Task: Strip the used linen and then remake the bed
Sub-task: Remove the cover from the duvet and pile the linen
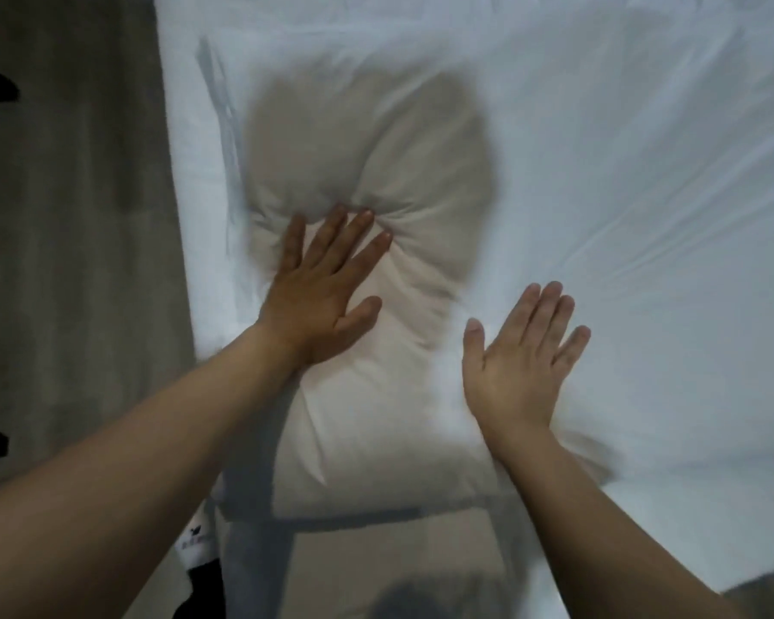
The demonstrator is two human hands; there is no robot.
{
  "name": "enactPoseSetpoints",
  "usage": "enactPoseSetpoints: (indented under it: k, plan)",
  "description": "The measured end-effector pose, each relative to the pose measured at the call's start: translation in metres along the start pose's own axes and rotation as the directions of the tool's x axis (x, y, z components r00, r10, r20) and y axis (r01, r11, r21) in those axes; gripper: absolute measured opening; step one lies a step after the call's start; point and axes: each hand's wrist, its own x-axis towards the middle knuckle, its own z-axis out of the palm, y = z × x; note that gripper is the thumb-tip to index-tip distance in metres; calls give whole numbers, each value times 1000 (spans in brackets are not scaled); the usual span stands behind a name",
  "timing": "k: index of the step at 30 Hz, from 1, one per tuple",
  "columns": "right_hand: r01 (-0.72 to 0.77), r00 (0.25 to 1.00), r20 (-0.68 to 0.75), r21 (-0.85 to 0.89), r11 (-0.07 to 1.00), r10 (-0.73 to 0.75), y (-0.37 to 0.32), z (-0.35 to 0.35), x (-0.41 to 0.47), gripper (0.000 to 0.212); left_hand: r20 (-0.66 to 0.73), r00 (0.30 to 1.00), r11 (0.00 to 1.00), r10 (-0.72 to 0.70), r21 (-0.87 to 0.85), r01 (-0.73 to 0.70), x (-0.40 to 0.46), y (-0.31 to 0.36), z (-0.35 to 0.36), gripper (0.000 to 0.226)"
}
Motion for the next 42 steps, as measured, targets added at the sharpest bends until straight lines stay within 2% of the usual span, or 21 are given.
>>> enactPoseSetpoints:
  k: [3, 6, 10, 12, 14, 17, 19, 22, 24, 26, 30, 34, 37, 38, 41, 42]
  plan:
    - [-211, 973, 115, 85, 974, 201, -41, -14, -12, 82, -68, 986, 988, 154, 11, -154, 14, -24, -11, 68]
    - [-364, 925, 189, 185, 913, 330, -119, -18, -30, 88, -152, 936, 948, 319, 40, -316, 38, -54, -19, 65]
    - [-432, 902, 40, 150, 889, 431, -203, 2, -36, 87, -237, 876, 908, 419, 86, -410, 69, -101, -22, 59]
    - [-445, 891, -26, 143, 884, 453, -223, 19, -38, 84, -277, 880, 921, 386, 67, -384, 91, -126, -20, 56]
    - [-378, 920, -64, 115, 919, 386, -232, 40, -42, 85, -212, 945, 967, 249, -2, -255, 115, -143, -18, 61]
    - [-339, 934, -89, 79, 938, 345, -234, 65, -35, 88, 27, 997, 979, 77, -189, -70, 154, -158, -14, 72]
    - [-344, 930, -105, 81, 935, 352, -233, 73, -29, 90, 124, 989, 969, 80, -243, -48, 170, -164, -12, 76]
    - [-343, 928, -125, 83, 936, 351, -234, 74, -26, 92, 186, 977, 956, 102, -290, -44, 189, -169, -8, 79]
    - [-350, 927, -114, 86, 933, 358, -236, 75, -23, 94, 179, 975, 946, 132, -317, -70, 201, -172, -3, 81]
    - [-362, 923, -111, 79, 929, 369, -237, 77, -18, 95, 115, 979, 932, 170, -342, -122, 208, -177, 3, 81]
    - [-408, 911, -63, 31, 913, 409, -240, 77, -12, 100, -83, 972, 882, 220, -408, -234, 206, -185, 21, 61]
    - [-455, 891, 10, 19, 890, 454, -244, 65, -11, 102, -97, 968, 895, 232, -368, -251, 213, -185, 23, 43]
    - [-522, 852, 55, 22, 853, 521, -255, 40, -12, 96, -43, 943, 899, 331, -289, -329, 216, -184, 12, 30]
    - [-570, 818, 97, 16, 821, 566, -261, 27, -11, 95, -16, 926, 892, 376, -265, -367, 219, -185, 6, 27]
    - [-705, 692, 223, 5, 709, 686, -284, -19, 0, 86, 264, 853, 891, 450, -199, -408, 234, -192, -35, 24]
    - [-733, 666, 231, 25, 679, 710, -292, -41, 4, 80, 311, 825, 882, 472, -149, -448, 239, -197, -51, 25]
